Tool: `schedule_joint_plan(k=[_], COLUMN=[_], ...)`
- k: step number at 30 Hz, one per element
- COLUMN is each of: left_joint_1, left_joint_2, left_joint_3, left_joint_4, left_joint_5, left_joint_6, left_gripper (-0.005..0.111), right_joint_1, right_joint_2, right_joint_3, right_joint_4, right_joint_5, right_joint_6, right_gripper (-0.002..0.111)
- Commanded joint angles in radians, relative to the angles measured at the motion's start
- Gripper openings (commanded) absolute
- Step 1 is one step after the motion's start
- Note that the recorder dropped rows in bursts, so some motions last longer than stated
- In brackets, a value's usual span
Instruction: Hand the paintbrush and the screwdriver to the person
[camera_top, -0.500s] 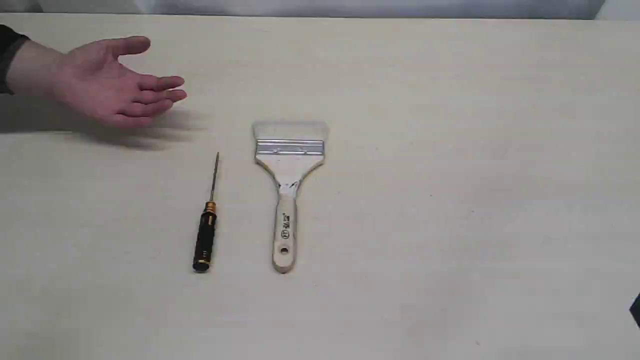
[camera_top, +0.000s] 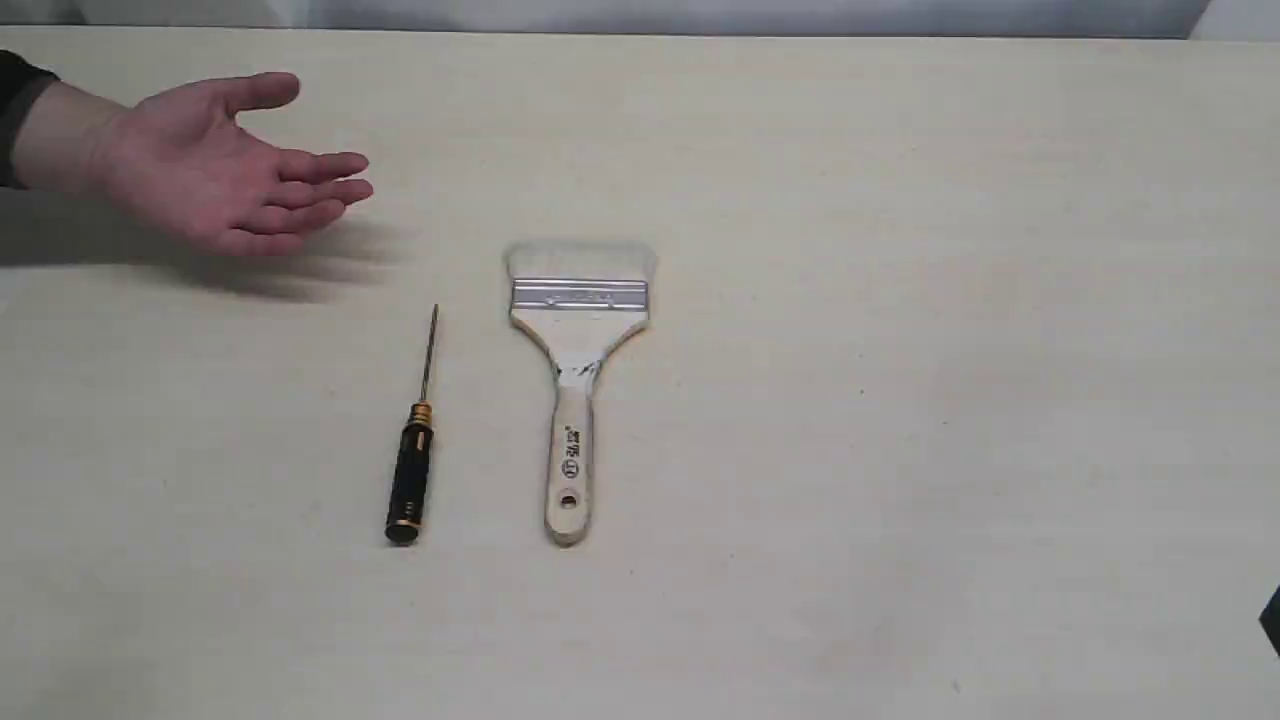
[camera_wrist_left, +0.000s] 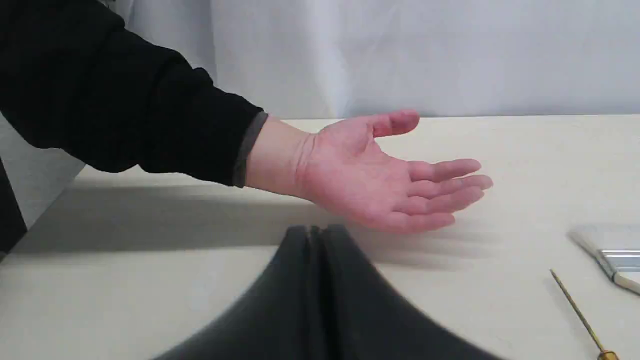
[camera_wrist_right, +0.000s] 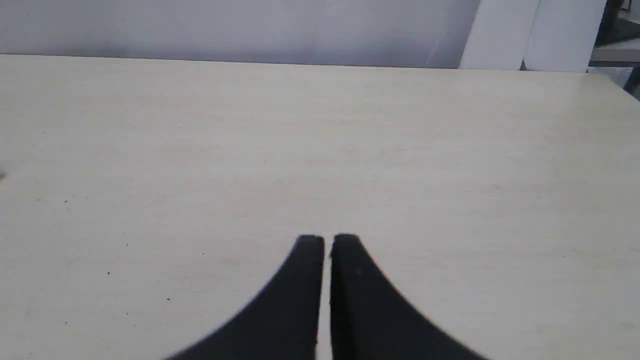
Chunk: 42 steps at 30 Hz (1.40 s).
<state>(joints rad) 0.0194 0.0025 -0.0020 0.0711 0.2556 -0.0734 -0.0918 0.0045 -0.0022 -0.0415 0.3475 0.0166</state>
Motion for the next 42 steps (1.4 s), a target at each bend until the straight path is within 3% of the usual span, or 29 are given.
schedule_joint_plan(k=[1, 8, 16, 25, 27, 31, 34, 38, 39, 42], left_joint_1=[-0.008, -0.008, -0.008, -0.008, -0.008, -0.008, -0.008, -0.008, -0.008, -0.008], left_joint_2=[-0.002, -0.002, -0.002, -0.002, -0.002, -0.002, -0.002, -0.002, -0.002, -0.002], left_joint_3=[0.002, 0.002, 0.002, 0.002, 0.002, 0.002, 0.002, 0.002, 0.002, 0.002], left_joint_4=[-0.004, -0.004, -0.004, -0.002, -0.002, -0.002, -0.002, -0.002, -0.002, -0.002], left_joint_5=[-0.005, -0.005, -0.005, -0.007, -0.007, -0.007, -0.007, -0.007, -0.007, -0.007], left_joint_6=[-0.002, -0.002, -0.002, -0.002, -0.002, -0.002, -0.002, -0.002, -0.002, -0.002], left_gripper=[0.0, 0.0, 0.0, 0.0, 0.0, 0.0, 0.0, 0.0, 0.0, 0.0], right_joint_1=[0.001, 0.001, 0.001, 0.001, 0.001, 0.001, 0.001, 0.001, 0.001, 0.001], right_joint_2=[-0.004, -0.004, -0.004, -0.004, -0.004, -0.004, -0.004, -0.004, -0.004, 0.003], right_joint_3=[0.002, 0.002, 0.002, 0.002, 0.002, 0.002, 0.002, -0.014, -0.037, -0.1], right_joint_4=[0.004, -0.03, -0.026, -0.026, -0.021, -0.018, -0.056, -0.516, -0.663, -0.857], right_joint_5=[-0.002, -0.028, -0.45, -0.698, -0.799, -0.817, -0.878, -1.1, -1.161, -1.356], right_joint_6=[-0.005, -0.026, -0.026, 0.001, 0.216, 0.759, 0.933, 0.961, 1.016, 1.215], right_gripper=[0.004, 0.004, 0.004, 0.004, 0.004, 0.004, 0.004, 0.004, 0.005, 0.005])
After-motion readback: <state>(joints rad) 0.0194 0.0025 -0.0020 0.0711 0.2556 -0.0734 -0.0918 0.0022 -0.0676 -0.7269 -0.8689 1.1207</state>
